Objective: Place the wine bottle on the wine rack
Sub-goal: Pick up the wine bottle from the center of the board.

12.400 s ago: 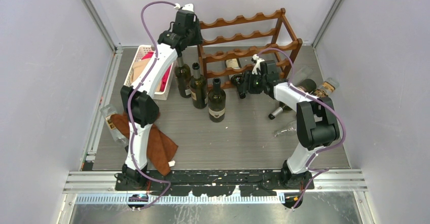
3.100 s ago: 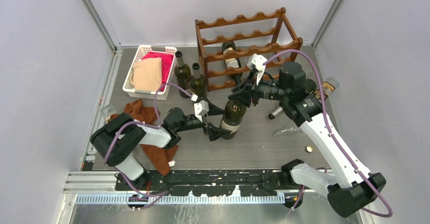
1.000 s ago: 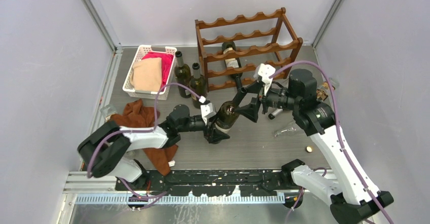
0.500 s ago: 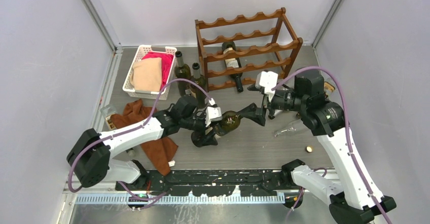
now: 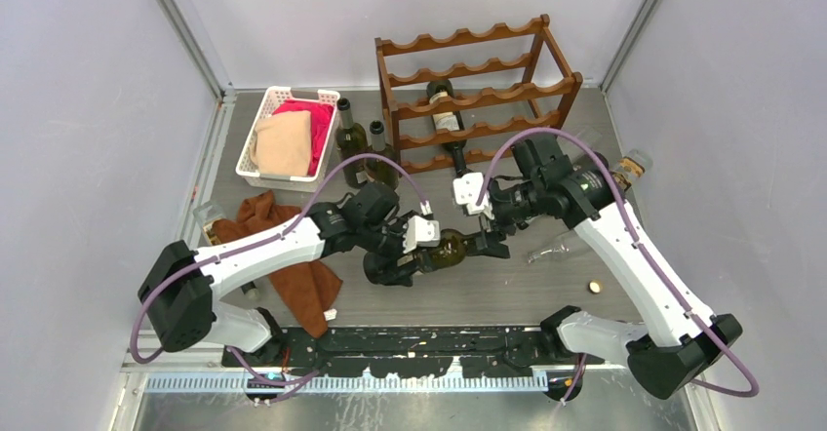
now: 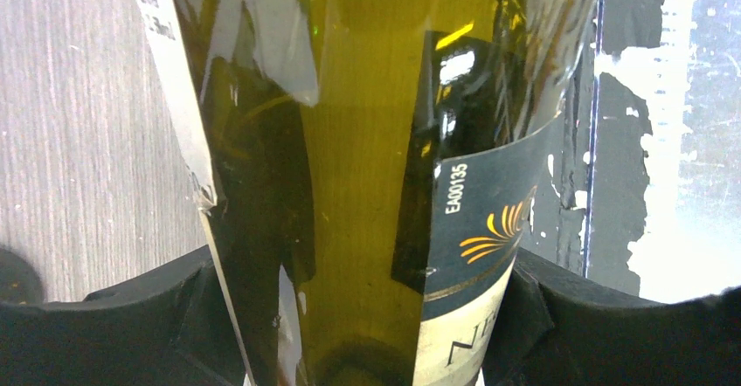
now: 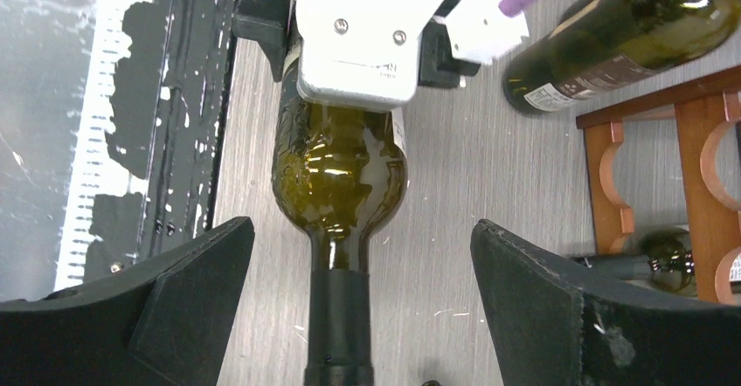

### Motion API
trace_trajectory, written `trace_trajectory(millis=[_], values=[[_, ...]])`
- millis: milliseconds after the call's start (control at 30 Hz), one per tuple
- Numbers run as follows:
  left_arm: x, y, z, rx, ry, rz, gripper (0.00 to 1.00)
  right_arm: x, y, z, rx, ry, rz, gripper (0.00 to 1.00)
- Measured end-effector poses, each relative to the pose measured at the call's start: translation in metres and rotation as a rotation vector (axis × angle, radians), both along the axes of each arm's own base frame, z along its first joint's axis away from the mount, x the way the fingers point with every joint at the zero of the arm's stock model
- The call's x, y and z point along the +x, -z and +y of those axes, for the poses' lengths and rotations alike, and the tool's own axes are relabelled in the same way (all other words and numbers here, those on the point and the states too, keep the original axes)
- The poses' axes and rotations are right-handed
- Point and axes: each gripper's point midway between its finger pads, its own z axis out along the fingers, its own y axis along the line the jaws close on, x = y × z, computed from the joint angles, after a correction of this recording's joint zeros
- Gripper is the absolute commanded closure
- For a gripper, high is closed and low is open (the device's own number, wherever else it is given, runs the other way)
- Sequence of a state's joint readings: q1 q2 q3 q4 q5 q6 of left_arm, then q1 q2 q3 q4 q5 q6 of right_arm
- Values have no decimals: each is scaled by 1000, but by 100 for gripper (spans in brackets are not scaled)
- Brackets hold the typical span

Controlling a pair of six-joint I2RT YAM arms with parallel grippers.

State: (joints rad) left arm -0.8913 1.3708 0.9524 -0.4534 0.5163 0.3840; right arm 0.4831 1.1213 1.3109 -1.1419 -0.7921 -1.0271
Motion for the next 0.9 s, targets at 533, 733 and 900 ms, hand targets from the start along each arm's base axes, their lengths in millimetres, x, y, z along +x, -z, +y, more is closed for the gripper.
trace_trajectory(millis=[533,733,900], values=[[0,3,1,42,29,-16,100,-13,50,13,-127,-81,5,0],[0,3,1,39,31,-15,100,-4,61,18,-143,-51,-27,0],[0,2,0,33,32,-18,100,-1,66,21,-151,-49,-48,1]])
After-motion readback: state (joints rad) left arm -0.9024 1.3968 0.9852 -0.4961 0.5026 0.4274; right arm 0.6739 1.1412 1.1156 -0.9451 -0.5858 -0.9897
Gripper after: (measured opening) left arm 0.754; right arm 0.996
